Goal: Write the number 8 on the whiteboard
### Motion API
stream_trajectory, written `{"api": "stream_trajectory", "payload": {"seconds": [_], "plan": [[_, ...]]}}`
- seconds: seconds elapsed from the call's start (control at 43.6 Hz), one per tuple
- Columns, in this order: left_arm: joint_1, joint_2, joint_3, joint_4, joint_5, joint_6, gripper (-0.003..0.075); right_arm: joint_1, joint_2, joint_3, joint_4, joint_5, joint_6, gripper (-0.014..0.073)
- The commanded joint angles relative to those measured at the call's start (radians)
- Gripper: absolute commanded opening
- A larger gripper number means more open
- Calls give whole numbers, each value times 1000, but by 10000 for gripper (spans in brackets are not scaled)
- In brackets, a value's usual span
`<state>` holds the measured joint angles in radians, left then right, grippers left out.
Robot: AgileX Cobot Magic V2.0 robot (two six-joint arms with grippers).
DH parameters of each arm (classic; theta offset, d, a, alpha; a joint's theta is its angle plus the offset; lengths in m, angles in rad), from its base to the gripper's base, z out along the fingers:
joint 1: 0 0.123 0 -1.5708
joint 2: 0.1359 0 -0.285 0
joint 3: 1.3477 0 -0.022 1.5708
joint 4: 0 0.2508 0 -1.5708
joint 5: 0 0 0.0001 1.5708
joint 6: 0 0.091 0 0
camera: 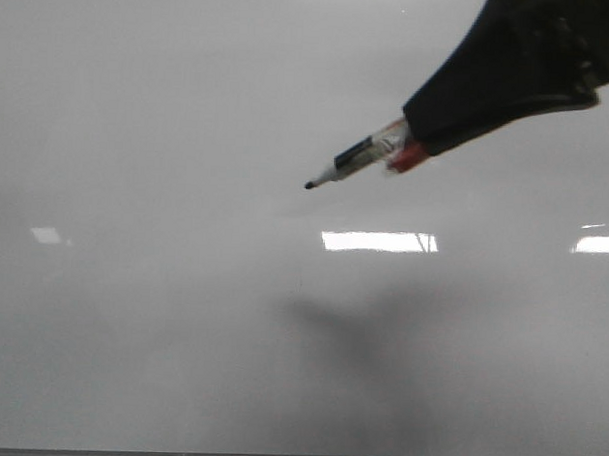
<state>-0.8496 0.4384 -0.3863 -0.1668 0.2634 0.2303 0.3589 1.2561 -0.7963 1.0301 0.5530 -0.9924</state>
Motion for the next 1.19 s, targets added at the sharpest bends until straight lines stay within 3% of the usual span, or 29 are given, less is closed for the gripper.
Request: {"api": "stream_trajectory", "payload": {"seconds": [0.0,0.161,0.39,0.757,1.17], "plan": [[3,3,-27,-15,-88,-10,-20,-6,65,-108,174,26,-121,-67],[3,3,-27,-15,-88,-10,-20,-6,215,-236,345,53,-220,-67],[3,3,-27,-15,-86,-10,-21,-5,364,-344,417,23,-254,-67],[3,3,-27,-15,-86,-10,-20,35,430,-340,373,-34,-268,-67],[3,3,-27,-15,-84,-10,-20,-74,362,-189,365,-24,-300,-67]]}}
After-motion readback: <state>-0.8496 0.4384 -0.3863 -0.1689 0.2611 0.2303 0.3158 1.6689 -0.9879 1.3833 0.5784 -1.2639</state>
